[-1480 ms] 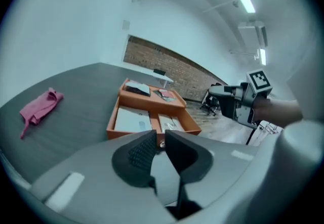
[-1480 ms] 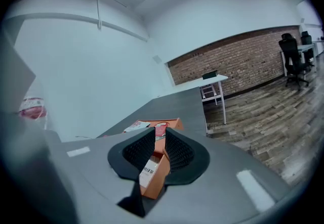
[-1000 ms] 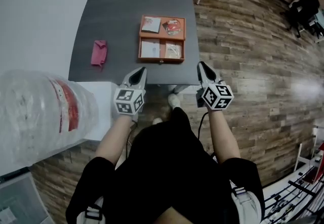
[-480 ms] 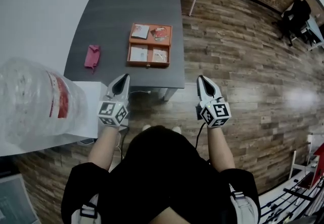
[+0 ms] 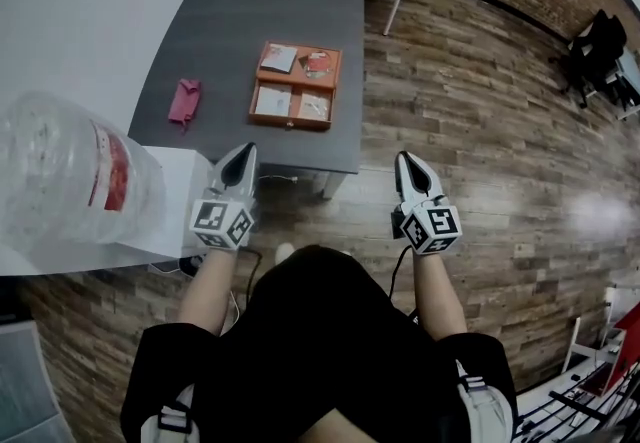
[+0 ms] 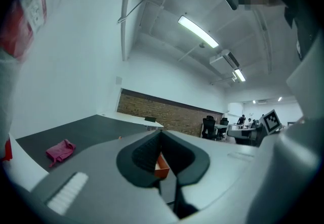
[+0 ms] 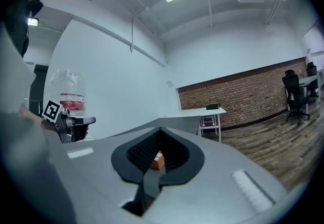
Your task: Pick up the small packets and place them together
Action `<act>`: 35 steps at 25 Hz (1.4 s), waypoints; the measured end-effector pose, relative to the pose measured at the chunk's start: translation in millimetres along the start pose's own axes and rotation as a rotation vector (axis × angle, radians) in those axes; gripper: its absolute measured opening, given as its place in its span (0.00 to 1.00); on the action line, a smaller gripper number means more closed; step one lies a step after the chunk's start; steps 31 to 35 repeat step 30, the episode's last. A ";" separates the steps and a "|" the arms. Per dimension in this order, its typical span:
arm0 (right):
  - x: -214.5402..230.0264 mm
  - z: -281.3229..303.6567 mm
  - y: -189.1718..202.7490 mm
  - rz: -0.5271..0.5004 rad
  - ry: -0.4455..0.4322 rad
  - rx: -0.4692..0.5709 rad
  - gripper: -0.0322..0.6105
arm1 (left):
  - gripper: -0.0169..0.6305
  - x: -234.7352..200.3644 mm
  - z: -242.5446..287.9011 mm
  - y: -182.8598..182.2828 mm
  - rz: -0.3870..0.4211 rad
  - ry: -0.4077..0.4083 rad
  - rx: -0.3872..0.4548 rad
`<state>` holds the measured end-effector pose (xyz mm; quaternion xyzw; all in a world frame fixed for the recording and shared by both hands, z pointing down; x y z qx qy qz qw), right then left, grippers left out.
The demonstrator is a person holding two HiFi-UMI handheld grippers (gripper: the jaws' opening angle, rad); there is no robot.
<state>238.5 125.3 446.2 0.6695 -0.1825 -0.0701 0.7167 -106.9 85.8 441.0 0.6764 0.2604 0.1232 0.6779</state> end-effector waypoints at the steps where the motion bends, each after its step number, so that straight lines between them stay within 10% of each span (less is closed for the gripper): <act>1: -1.6 2.0 0.7 0.005 -0.004 0.004 0.05 | 0.03 -0.9 -2.1 -1.8 0.004 -0.003 0.005; 35: -20.3 5.3 2.7 0.028 0.040 0.019 0.05 | 0.03 -10.0 -6.5 -2.1 0.007 0.069 0.014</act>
Point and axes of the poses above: the fingertips, and each gripper's own axes: z forward along the fingers, x to its right, y out of its underside, the point moved 6 cm from there along -z, backward along the fingers, and after that the axes turned 4 degrees about x, right-handed, at the moved point
